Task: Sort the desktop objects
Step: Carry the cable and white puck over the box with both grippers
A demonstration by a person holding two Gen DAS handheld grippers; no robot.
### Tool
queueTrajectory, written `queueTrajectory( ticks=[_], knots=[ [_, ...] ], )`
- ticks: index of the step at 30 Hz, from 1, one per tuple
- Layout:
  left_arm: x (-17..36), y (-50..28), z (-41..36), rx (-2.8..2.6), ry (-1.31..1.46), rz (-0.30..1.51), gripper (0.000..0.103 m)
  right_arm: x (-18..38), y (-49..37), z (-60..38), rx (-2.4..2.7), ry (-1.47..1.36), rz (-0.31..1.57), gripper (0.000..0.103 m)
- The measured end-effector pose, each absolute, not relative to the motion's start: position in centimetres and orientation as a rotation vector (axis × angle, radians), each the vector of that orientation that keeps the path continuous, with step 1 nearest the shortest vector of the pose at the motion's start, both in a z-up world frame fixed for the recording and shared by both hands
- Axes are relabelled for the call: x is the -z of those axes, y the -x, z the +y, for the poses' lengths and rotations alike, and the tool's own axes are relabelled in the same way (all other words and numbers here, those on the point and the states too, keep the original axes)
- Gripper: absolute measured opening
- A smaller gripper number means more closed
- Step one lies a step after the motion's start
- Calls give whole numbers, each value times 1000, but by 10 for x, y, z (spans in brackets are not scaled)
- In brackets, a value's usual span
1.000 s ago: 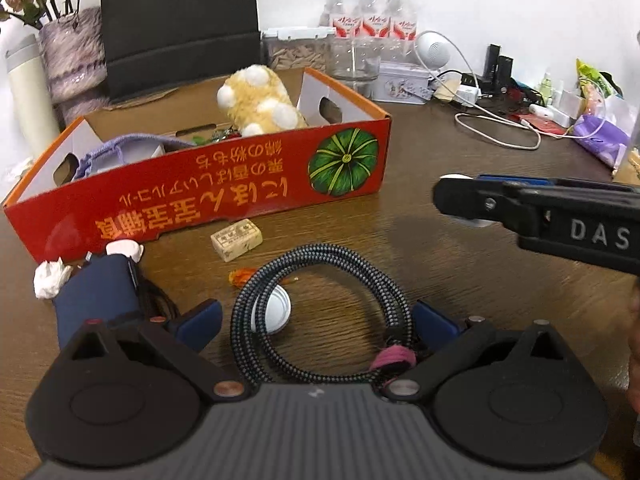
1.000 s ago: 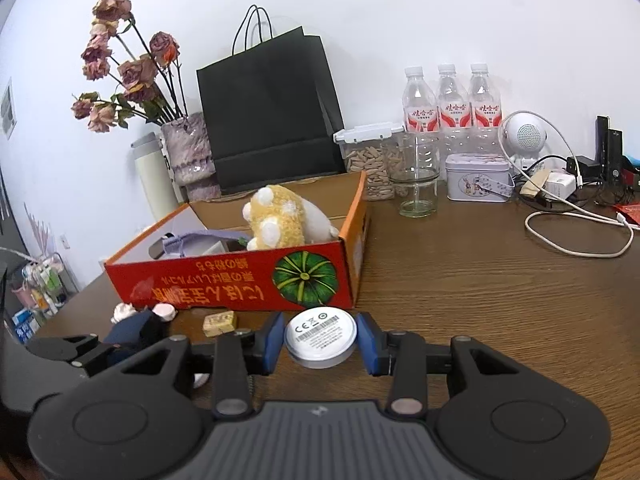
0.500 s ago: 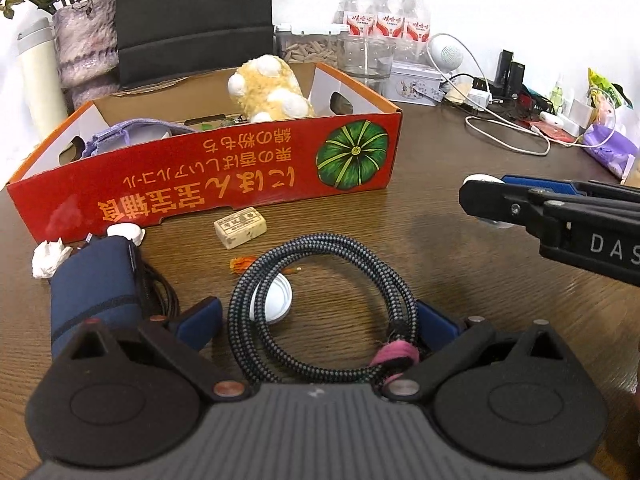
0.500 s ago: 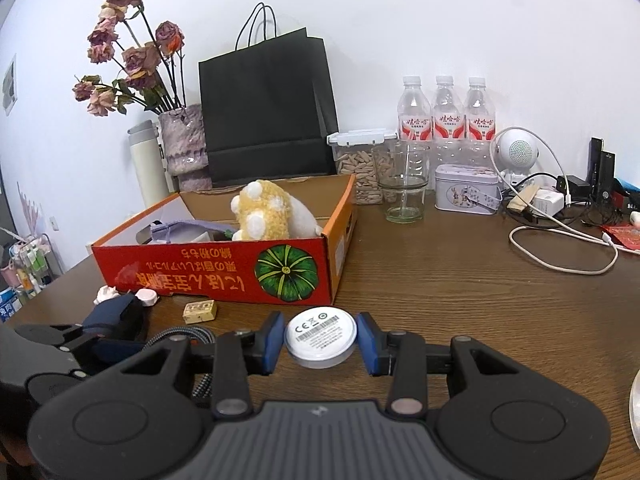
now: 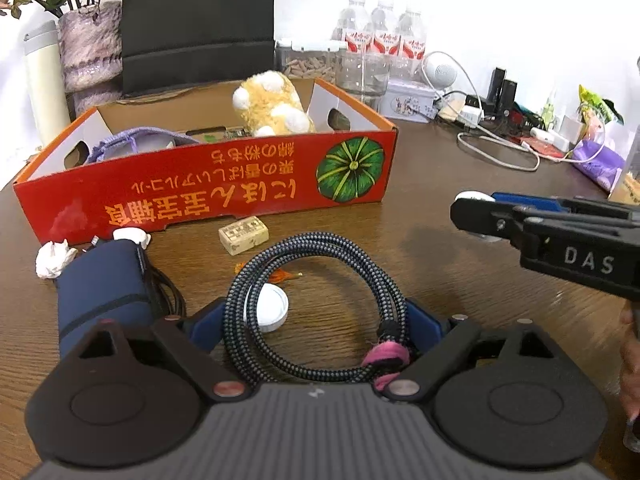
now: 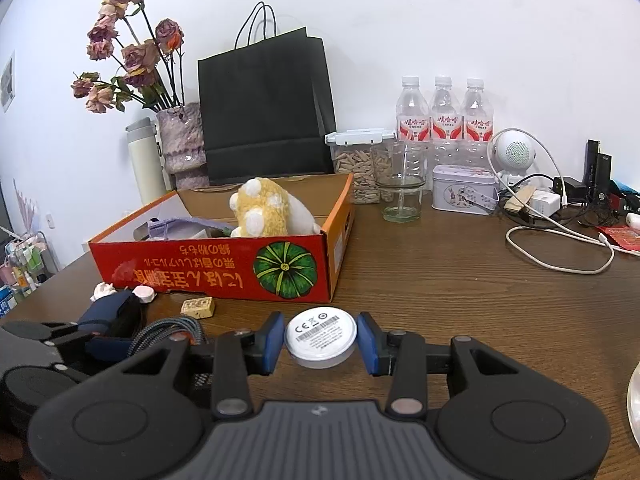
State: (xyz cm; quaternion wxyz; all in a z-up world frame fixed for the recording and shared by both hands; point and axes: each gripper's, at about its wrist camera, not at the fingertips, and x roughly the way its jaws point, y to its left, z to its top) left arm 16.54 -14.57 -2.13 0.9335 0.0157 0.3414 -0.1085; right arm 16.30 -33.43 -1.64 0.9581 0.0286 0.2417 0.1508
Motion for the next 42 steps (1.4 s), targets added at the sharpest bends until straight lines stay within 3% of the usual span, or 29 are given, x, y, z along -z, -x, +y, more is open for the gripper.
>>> queueTrajectory(
  ticks=[24, 32, 42],
  knots=[
    [-47, -163, -93, 244, 68, 457, 92, -17, -172, -294, -351, -52, 353, 38],
    [-66, -204, -57, 188, 117, 362, 92, -34, -219, -250, -387, -72, 320, 38],
    [-53, -278, -10, 133, 157, 375, 92, -19, -295, -192, -440, -58, 366, 38]
  ],
)
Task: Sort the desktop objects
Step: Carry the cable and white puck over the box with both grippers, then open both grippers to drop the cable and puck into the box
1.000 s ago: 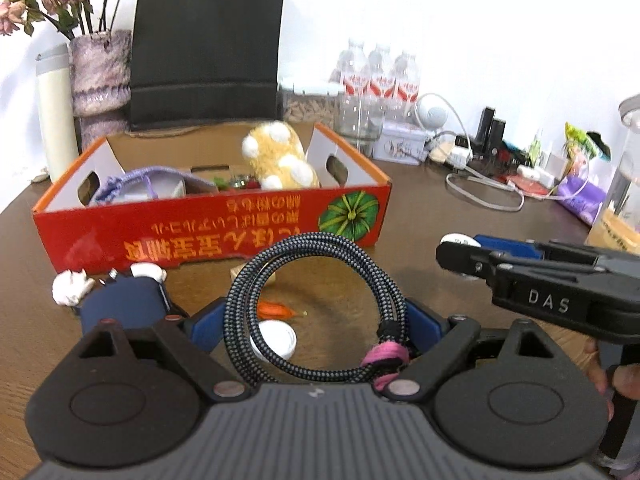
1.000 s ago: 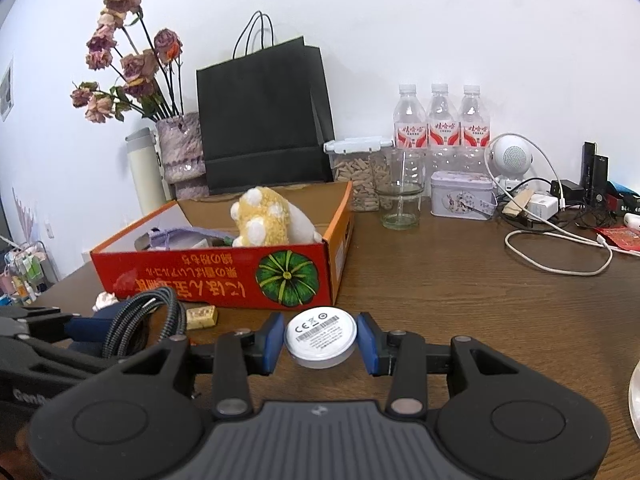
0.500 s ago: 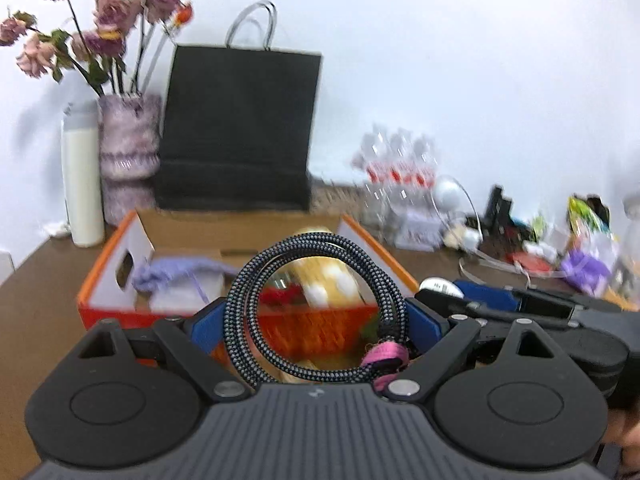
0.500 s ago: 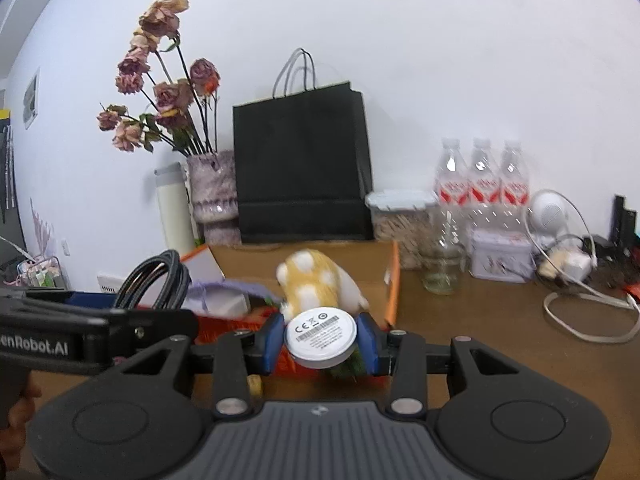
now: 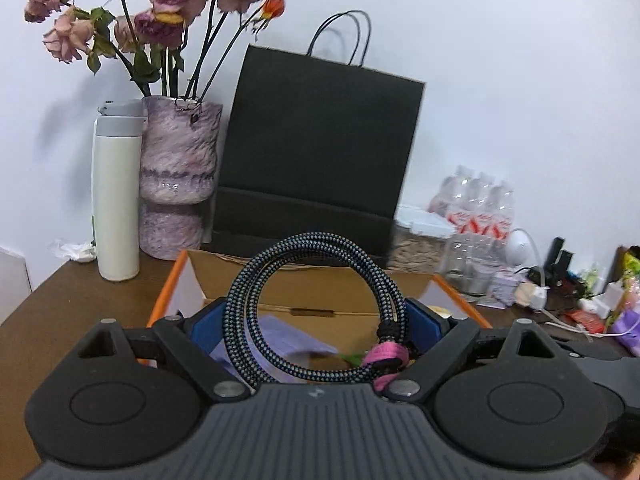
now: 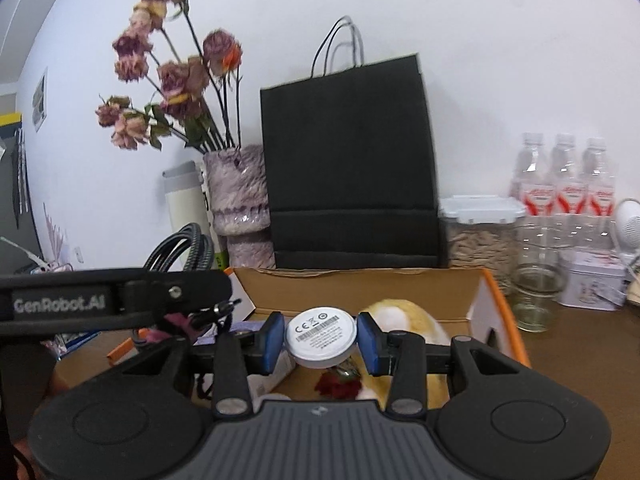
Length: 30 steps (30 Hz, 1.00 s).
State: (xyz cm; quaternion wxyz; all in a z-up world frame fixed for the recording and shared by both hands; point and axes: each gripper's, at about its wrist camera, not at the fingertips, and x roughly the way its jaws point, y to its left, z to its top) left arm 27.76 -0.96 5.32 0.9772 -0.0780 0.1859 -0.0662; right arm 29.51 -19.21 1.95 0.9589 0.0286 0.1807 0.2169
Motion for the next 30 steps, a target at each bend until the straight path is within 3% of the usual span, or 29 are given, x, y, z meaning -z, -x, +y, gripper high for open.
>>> queueTrajectory(
  ticks=[8, 24, 26, 30],
  knots=[
    [-29, -318, -3, 82, 102, 425, 92, -9, -330, -171, -415, 7, 405, 38],
    [-9, -319, -10, 110, 71, 466, 93, 9, -329, -172, -391, 65, 457, 40],
    [-10, -317, -9, 111, 78, 452, 102, 9, -327, -172, -399, 60, 455, 48],
    [-17, -309, -10, 117, 79, 406, 103, 8, -318, -169, -429, 71, 430, 84]
  ],
)
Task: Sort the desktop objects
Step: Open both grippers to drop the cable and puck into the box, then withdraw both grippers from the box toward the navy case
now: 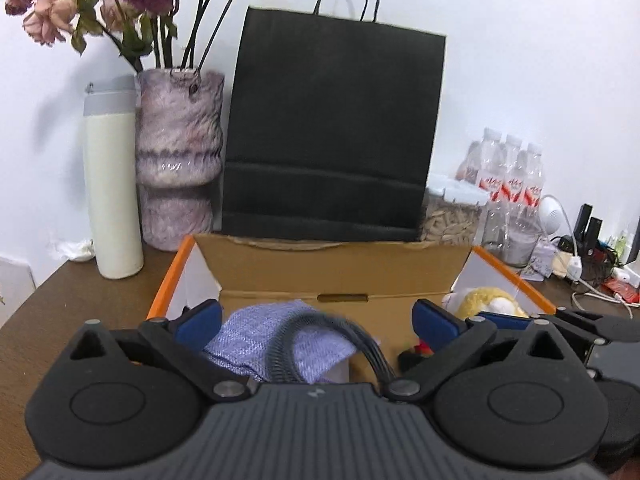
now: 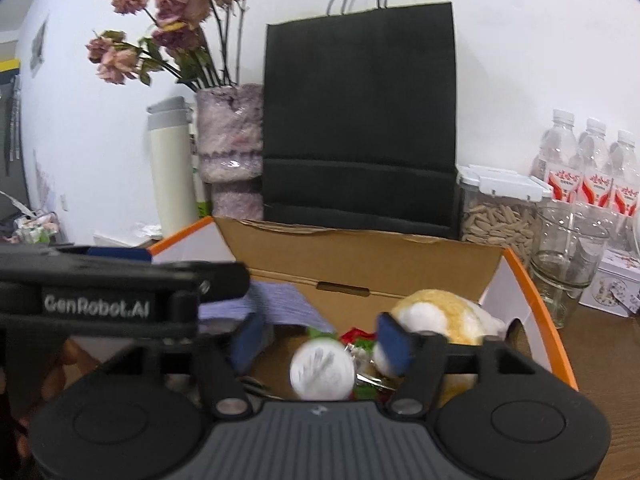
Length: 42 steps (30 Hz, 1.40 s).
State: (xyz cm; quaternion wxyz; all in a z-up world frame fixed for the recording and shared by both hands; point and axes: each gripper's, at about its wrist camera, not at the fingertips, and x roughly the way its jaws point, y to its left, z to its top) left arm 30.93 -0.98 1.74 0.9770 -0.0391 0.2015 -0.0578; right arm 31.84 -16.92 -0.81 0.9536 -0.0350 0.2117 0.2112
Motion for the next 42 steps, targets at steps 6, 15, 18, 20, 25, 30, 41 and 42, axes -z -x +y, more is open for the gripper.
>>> queueTrajectory(
  ticks=[6, 15, 18, 20, 25, 30, 41, 42],
  knots=[
    [-22, -302, -16, 114, 69, 397, 103, 4, -302, -161, -410, 138, 399, 101],
    [-36, -279, -10, 117, 109, 308, 103, -5, -287, -175, -377, 105, 379, 103],
    [-37, -271, -6, 111, 115, 287, 103, -7, -278, -181, -372, 93, 371, 103],
    [-37, -266, -2, 109, 120, 284, 103, -6, -271, -184, -370, 99, 369, 103],
    [-34, -253, 6, 105, 115, 295, 103, -3, -254, -194, -368, 109, 374, 103],
    [-24, -241, 13, 103, 114, 331, 103, 2, -238, -206, -367, 75, 407, 103],
    [-14, -203, 10, 122, 86, 373, 103, 18, -203, -221, -357, 101, 476, 103],
    [-14, -201, 9, 125, 85, 380, 103, 19, -199, -223, -356, 100, 479, 103]
  ],
)
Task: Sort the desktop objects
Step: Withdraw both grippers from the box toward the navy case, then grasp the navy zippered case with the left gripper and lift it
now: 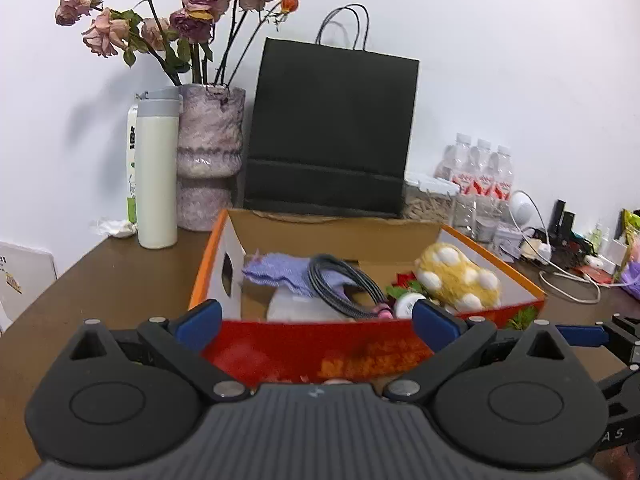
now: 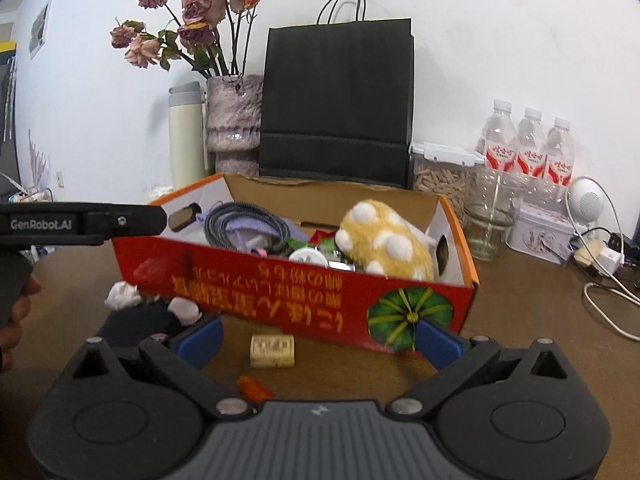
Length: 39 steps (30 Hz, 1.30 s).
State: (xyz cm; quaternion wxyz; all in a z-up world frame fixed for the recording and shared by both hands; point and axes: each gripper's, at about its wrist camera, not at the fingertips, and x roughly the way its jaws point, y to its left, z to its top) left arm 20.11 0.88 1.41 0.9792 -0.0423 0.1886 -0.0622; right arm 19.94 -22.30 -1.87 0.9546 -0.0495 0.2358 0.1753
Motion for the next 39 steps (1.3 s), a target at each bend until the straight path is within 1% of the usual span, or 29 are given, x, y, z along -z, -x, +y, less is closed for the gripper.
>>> queueTrajectory(
  ticks=[15, 24, 29, 34, 36, 39],
  knots=[
    [5, -160, -6, 122, 108, 546, 103, 28, -164, -239, -358, 84, 540, 103],
    [17, -167, -19, 113, 149, 672, 103, 31, -157, -240, -360, 103, 557, 103],
    [21, -174, -23, 73, 167, 708, 103, 33, -155, -239, -357, 112, 568, 103],
    [22, -179, -21, 43, 207, 701, 103, 33, -156, -242, -345, 103, 570, 103],
    [24, -181, -19, 39, 226, 707, 97, 33, -158, -243, -338, 100, 576, 103],
    [23, -179, -18, 49, 220, 697, 83, 34, -159, -244, -330, 94, 582, 103]
  ],
)
